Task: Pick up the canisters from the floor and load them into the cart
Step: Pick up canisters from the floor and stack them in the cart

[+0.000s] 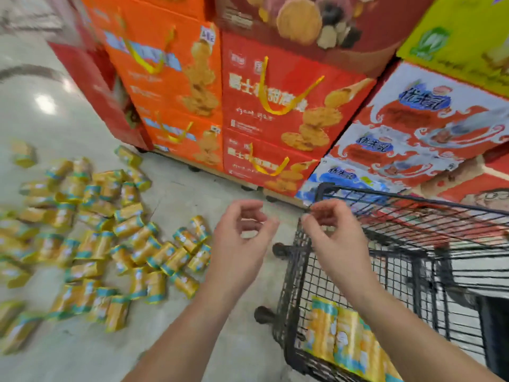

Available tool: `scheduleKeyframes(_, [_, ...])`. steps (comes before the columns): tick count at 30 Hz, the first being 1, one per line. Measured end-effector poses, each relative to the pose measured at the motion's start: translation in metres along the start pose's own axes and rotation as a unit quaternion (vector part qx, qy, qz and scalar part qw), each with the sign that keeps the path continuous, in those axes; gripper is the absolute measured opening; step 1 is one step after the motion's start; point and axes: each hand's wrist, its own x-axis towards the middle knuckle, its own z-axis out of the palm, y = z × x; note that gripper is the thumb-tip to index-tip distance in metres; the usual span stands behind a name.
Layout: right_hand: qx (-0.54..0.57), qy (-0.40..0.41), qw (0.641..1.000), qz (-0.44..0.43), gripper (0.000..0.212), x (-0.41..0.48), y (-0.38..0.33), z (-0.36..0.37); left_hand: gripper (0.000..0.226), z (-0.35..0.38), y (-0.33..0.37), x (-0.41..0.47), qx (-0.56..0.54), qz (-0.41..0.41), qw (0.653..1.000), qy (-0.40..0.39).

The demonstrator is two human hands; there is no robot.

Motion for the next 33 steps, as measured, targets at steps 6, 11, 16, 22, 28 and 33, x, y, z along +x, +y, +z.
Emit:
scheduleKeyframes(6, [-0.051, -0.084, 0.995, 0.000, 0.019, -0.017, -0.046, 0.166, 0.026, -0.167, -0.049, 0.040, -0.022, -0.110, 0.989, 0.101])
scheduleKeyframes(11, [-0.156, -0.161, 0.974, 0.026, 0.027, -0.016, -0.002, 0.283, 0.029, -0.266, -0.139, 0.063, -0.009, -0.224, 0.963, 0.151])
scheduleKeyframes(16, [-0.271, -0.245, 0.926, 0.097, 0.035, 0.002, 0.101, 0.355, 0.042, -0.304, -0.264, 0.068, 0.014, -0.374, 0.912, 0.168])
scheduleKeyframes(22, [-0.362, -0.264, 0.870, 0.203, 0.051, 0.049, 0.250, 0.400, 0.059, -0.284, -0.404, 0.101, 0.011, -0.485, 0.859, 0.162])
scheduleKeyframes(28, [-0.416, -0.256, 0.839, 0.238, 0.075, 0.098, 0.418, 0.426, 0.080, -0.215, -0.556, 0.169, 0.021, -0.497, 0.848, 0.183])
scheduleKeyframes(33, [-0.416, -0.253, 0.841, 0.237, 0.090, 0.108, 0.505, 0.443, 0.103, -0.182, -0.642, 0.191, 0.062, -0.509, 0.826, 0.236])
